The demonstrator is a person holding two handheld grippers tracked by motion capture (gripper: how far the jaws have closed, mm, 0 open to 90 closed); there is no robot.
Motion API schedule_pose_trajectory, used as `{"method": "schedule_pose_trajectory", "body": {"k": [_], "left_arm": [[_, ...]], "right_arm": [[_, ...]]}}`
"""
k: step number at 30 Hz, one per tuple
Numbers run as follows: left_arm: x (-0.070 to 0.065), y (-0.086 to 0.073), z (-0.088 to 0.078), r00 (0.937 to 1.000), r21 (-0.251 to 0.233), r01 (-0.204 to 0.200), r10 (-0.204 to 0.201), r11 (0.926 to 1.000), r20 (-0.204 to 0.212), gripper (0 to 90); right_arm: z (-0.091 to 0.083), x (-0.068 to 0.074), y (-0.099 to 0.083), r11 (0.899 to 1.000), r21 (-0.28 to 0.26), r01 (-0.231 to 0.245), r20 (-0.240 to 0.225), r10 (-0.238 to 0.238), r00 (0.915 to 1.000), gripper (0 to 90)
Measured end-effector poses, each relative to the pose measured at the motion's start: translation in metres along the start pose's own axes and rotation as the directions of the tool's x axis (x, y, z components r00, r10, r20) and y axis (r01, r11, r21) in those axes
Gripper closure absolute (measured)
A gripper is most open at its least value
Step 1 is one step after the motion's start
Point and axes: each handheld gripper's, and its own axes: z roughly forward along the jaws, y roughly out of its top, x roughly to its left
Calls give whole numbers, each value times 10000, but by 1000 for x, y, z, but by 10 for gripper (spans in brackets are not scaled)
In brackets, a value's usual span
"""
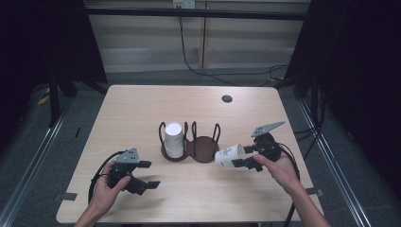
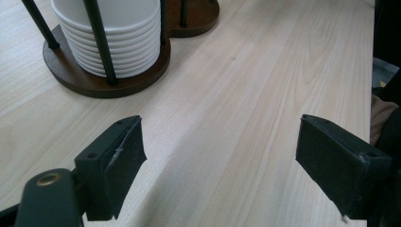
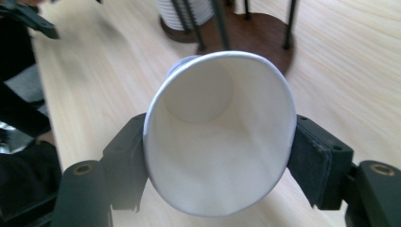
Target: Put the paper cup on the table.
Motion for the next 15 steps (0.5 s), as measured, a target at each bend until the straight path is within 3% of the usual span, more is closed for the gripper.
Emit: {"method": "schedule_pose_trajectory", "body": {"k": [10, 15], "left_arm": [[2, -2, -3, 10000, -34, 36, -36, 10000, 1, 162], [3, -3, -4, 10000, -68, 41, -41, 10000, -6, 162]], "right_arm": [[-6, -17, 5, 9986, 471, -223, 980, 176, 9950, 284], [-4, -23, 8, 9962, 811, -317, 1260, 213, 9918, 278]]}}
